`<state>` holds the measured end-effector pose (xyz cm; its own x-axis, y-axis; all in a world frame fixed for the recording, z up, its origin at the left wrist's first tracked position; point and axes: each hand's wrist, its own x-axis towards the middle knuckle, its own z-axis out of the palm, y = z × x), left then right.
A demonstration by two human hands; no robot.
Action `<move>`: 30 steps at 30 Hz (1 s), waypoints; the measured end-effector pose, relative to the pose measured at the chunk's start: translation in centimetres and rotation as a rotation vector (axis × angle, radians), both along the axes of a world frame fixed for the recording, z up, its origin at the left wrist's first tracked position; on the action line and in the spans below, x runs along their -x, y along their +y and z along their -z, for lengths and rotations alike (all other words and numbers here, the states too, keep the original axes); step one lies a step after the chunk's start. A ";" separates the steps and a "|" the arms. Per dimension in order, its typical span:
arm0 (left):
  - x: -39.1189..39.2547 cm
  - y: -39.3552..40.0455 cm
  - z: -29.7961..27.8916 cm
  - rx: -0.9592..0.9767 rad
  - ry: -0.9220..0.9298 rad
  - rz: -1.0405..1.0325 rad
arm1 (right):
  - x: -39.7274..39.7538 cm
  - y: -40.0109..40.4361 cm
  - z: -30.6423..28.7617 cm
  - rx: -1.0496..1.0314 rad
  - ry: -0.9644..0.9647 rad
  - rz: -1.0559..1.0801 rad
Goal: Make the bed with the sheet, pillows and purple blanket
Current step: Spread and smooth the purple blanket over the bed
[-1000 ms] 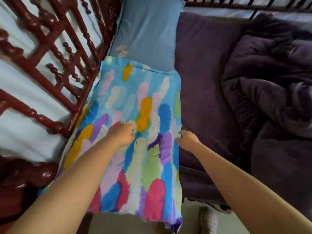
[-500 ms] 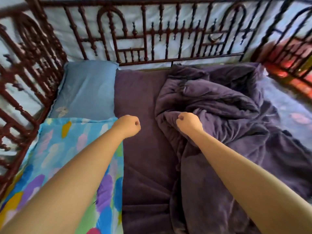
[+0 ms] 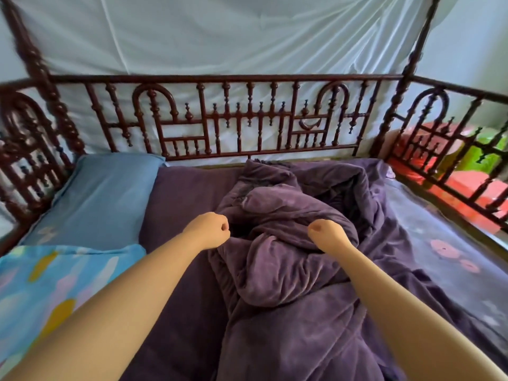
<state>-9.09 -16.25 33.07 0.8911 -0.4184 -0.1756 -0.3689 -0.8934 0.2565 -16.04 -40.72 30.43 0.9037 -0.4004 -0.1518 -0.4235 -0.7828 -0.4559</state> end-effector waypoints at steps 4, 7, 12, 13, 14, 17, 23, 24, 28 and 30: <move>-3.1 -2.9 -0.3 -0.029 0.053 0.023 | -1.7 -3.1 0.1 0.012 0.038 0.027; -6.2 -5.1 -0.5 -0.026 0.075 0.057 | -3.4 -5.0 -0.1 0.028 0.055 0.053; -11.6 -8.8 1.0 -0.050 0.142 0.105 | -6.8 -9.4 1.1 0.073 0.120 0.095; -12.7 -9.6 1.5 -0.051 0.165 0.105 | -7.4 -10.3 1.4 0.063 0.150 0.111; -13.5 -10.2 1.9 -0.057 0.184 0.104 | -7.9 -11.0 1.7 0.065 0.184 0.126; -15.4 -11.9 3.6 -0.076 0.231 0.101 | -9.2 -12.8 2.6 0.004 0.274 0.191; -18.7 -15.1 8.9 -0.094 0.344 0.096 | -13.6 -16.5 7.6 0.039 0.367 0.140; -19.3 -15.6 9.9 -0.105 0.363 0.103 | -14.3 -17.2 8.4 0.032 0.386 0.144; -21.2 -17.8 14.0 -0.142 0.450 0.139 | -17.2 -19.9 12.0 0.078 0.432 0.180; -22.1 -18.9 16.3 -0.171 0.468 0.177 | -18.7 -20.7 14.0 0.128 0.456 0.139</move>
<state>13.02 -35.15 16.76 0.6196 -0.4860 -0.6164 -0.3987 -0.8713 0.2862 2.64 -61.45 16.47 0.6932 -0.5540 -0.4610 -0.6622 -0.7420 -0.1042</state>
